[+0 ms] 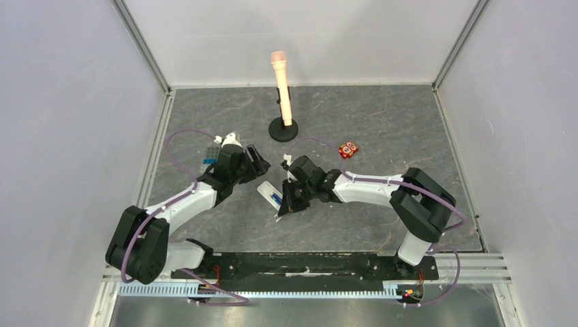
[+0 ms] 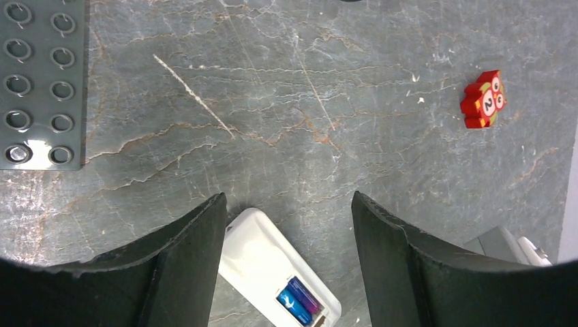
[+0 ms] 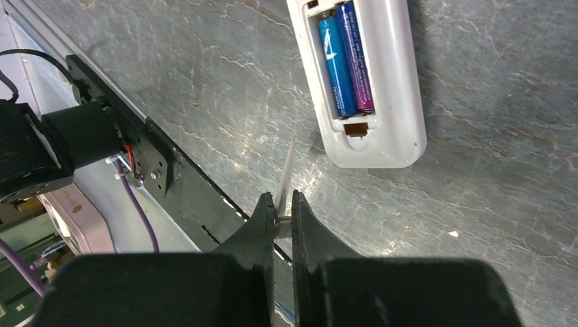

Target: Load the batteries into the remote control

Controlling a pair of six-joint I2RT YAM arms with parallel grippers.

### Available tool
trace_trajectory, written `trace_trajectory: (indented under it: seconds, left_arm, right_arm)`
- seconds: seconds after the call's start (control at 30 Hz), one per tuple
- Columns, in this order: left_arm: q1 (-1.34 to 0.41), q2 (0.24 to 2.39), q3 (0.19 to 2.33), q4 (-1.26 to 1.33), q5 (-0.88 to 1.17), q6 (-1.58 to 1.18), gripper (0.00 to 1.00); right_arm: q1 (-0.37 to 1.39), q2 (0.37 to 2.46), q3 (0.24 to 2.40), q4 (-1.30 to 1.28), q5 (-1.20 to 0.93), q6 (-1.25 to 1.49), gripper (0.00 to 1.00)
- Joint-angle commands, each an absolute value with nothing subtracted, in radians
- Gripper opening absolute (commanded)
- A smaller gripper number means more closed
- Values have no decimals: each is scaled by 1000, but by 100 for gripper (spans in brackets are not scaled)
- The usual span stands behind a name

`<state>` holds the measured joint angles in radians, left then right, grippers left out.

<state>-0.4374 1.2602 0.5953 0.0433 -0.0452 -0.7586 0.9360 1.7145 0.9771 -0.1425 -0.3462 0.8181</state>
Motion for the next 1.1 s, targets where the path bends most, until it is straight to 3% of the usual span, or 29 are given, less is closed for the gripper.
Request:
trace_trajectory:
  seconds: [0.0, 0.47, 0.77, 1.07]
  left_arm:
    - [-427, 1300, 583, 119, -31, -809, 73]
    - [-420, 1336, 542, 126, 32, -860, 71]
    - [-418, 1242, 517, 77, 5, -847, 69]
    - [-418, 1119, 448, 5, -30, -848, 69]
  right_arm:
    - [932, 1730, 1021, -172, -338, 790, 0]
    - [853, 1633, 902, -132, -155, 861, 0]
    - [845, 1550, 883, -69, -304, 822, 0]
    - [827, 1547, 755, 329, -434, 1005, 0]
